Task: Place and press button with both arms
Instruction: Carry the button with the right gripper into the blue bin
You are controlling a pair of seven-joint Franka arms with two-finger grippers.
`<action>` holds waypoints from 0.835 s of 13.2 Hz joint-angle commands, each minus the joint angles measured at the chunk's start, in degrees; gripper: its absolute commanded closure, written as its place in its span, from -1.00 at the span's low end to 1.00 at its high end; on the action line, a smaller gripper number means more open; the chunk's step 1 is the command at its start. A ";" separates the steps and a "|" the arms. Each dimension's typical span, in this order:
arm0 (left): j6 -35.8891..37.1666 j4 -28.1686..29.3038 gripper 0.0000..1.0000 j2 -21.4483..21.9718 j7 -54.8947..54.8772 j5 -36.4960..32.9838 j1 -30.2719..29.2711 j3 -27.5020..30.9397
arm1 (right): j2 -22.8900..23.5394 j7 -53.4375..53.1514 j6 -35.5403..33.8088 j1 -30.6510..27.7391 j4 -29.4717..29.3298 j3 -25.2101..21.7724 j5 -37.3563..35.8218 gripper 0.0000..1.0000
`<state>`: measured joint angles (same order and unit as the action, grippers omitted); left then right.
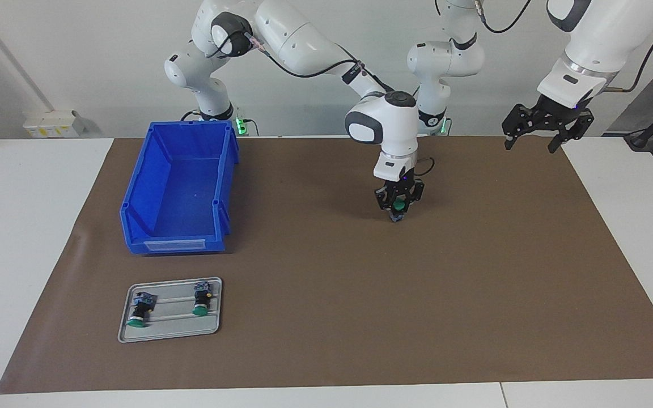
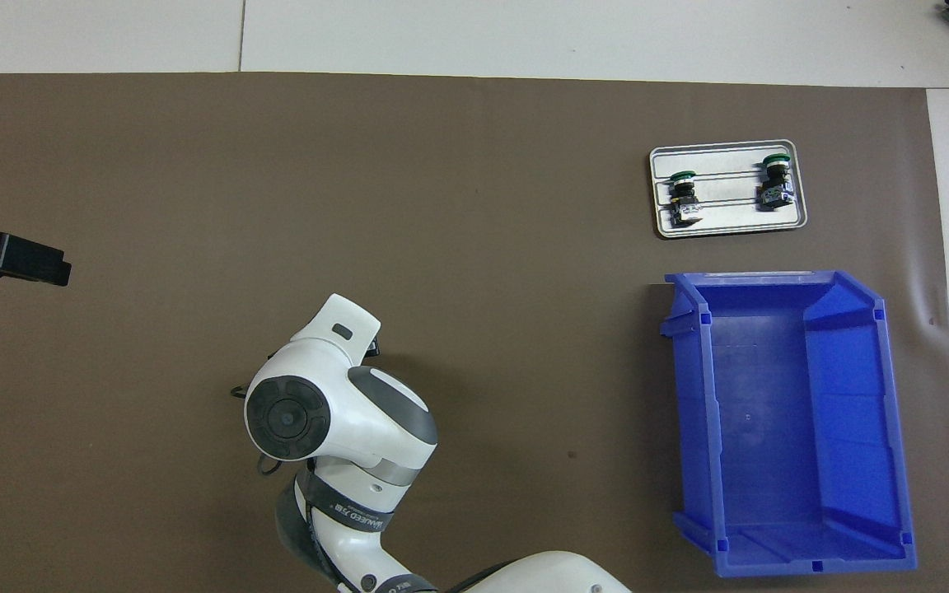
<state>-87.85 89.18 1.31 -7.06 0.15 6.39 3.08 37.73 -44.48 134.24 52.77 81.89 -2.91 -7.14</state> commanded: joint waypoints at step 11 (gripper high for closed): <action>-0.22 2.41 -1.00 2.03 0.11 -1.21 -1.20 1.23 | -20.83 15.45 -14.00 -19.34 6.15 -0.78 -1.30 1.00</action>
<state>-87.83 89.64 1.61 -7.05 -0.04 5.53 4.56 22.98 -33.37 120.52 38.10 81.52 -4.88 -7.99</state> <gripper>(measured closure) 0.000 0.643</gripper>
